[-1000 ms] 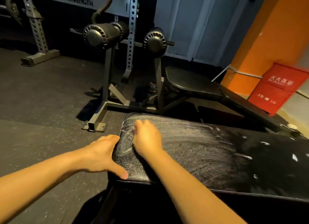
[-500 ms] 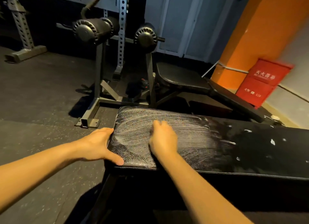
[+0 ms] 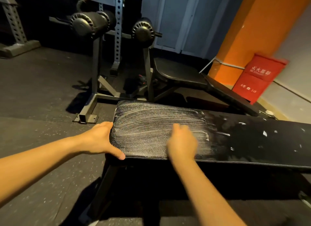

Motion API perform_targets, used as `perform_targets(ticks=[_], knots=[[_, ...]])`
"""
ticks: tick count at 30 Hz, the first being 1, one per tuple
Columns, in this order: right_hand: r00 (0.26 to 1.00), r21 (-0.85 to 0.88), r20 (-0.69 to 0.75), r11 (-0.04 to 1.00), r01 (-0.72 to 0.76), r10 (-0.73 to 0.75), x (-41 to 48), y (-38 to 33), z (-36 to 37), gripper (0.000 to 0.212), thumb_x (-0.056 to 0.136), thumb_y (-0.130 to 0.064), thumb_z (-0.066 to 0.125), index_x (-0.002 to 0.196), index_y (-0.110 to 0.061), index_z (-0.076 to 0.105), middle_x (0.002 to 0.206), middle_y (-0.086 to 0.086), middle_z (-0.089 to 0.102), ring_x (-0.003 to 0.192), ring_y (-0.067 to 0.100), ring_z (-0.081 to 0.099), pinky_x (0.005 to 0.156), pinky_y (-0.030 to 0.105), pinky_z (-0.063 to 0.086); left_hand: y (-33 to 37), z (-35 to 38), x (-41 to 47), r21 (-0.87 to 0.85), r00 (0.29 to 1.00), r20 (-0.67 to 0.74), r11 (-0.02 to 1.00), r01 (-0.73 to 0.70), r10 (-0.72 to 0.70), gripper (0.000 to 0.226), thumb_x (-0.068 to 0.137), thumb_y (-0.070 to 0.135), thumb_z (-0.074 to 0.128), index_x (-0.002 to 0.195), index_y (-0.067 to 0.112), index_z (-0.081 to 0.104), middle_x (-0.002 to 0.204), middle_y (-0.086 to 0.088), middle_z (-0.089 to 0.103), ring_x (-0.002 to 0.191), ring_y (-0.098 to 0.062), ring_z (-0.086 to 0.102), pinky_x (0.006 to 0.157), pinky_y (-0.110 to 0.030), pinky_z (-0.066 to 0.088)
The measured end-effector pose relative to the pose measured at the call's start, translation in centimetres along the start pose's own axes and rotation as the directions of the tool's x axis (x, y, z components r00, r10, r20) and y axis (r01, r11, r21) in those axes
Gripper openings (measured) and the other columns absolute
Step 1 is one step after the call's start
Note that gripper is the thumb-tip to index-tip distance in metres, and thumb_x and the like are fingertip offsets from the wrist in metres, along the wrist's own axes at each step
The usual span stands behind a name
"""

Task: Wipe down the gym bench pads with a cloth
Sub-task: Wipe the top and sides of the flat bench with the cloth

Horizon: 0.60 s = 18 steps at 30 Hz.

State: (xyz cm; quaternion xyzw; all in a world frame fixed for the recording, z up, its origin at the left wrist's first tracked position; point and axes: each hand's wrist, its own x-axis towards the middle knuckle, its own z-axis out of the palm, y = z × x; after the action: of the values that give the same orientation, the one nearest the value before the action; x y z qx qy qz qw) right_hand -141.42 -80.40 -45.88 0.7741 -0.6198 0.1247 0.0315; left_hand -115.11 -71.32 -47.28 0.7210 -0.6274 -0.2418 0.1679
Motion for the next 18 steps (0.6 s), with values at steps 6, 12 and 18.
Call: perform_targets(ticks=[6, 12, 18], knots=[[0.827, 0.240, 0.059, 0.812, 0.532, -0.560, -5.4, -8.5, 0.2, 0.022, 0.093, -0.029, 0.063, 0.113, -0.018, 0.062, 0.107, 0.009, 0.059, 0.094, 0.031, 0.060, 0.075, 0.040, 0.044, 0.0, 0.2, -1.3, -0.041, 0.994, -0.052, 0.995, -0.094, 0.092, 0.099, 0.047, 0.068, 0.093, 0.132, 0.036, 0.054, 0.131, 0.015, 0.053, 0.122, -0.008, 0.050, 0.109, -0.032, 0.042], [0.975, 0.000, -0.028, 0.976, -0.220, 0.220, 0.9, 11.6, -1.3, 0.019, 0.098, -0.024, 0.050, 0.112, -0.018, 0.061, 0.114, 0.012, 0.062, 0.102, 0.035, 0.064, 0.073, 0.037, 0.044, 0.1, 0.5, -1.5, -0.027, 0.995, -0.063, 0.996, -0.084, 0.082, 0.102, 0.045, 0.069, 0.093, 0.133, 0.034, 0.055, 0.131, 0.013, 0.057, 0.120, -0.009, 0.054, 0.099, -0.026, 0.042], [0.980, 0.091, 0.048, 0.978, 0.186, -0.191, -3.3, -3.3, 0.4, 0.020, 0.092, -0.015, 0.058, 0.112, -0.020, 0.060, 0.110, 0.007, 0.059, 0.097, 0.029, 0.061, 0.072, 0.036, 0.043, 1.0, 1.1, -1.8, -0.021, 0.991, -0.117, 0.998, -0.066, 0.063, 0.078, 0.042, 0.069, 0.093, 0.106, 0.040, 0.057, 0.108, 0.018, 0.057, 0.101, -0.005, 0.054, 0.083, -0.026, 0.044]])
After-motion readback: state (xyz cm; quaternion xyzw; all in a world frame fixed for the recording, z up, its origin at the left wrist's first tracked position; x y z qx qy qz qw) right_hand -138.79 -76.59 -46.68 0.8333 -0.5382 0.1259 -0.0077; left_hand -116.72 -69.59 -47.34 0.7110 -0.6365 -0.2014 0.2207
